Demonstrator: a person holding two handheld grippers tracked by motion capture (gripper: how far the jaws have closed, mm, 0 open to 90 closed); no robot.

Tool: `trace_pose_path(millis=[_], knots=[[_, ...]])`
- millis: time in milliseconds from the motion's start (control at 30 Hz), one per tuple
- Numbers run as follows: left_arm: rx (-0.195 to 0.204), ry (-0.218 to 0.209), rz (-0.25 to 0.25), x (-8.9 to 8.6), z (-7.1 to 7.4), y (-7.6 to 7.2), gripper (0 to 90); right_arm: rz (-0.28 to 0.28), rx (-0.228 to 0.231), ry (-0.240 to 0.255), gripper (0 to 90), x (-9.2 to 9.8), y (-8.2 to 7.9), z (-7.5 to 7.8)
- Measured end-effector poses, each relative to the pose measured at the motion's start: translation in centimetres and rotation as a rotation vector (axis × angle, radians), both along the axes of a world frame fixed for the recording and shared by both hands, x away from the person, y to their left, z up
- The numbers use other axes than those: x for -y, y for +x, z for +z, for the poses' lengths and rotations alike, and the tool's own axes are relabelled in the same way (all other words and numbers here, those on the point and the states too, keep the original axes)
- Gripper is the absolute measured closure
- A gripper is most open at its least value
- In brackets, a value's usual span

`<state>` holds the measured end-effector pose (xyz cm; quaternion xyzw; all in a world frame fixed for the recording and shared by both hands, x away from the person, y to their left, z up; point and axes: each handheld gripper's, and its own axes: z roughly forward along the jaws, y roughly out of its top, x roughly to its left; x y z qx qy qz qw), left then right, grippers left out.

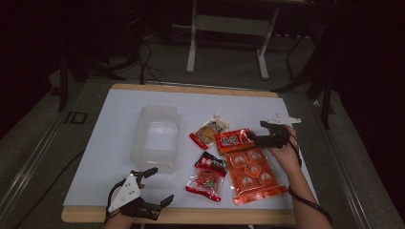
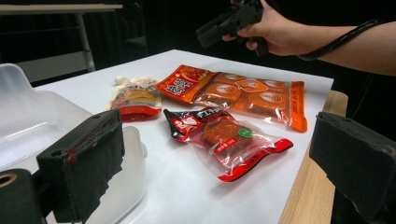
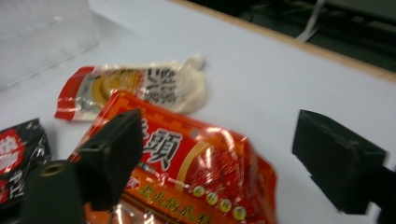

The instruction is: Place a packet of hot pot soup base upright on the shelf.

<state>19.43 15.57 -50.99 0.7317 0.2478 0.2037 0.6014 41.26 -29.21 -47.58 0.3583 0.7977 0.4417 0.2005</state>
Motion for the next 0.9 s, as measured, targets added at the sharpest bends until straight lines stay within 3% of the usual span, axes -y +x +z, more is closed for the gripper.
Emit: trace_pose_path(millis=[333, 900], knots=[[-0.003, 0.000, -0.003, 0.0, 0.0, 0.0, 3.7, -0.018, -0.043, -0.039, 23.6, 0.3, 1.5, -2.5], [-0.009, 0.001, -0.009, 0.0, -0.1, 0.0, 3.8, -0.062, -0.145, -0.084, 19.3, 0.6, 3.1, -5.6]])
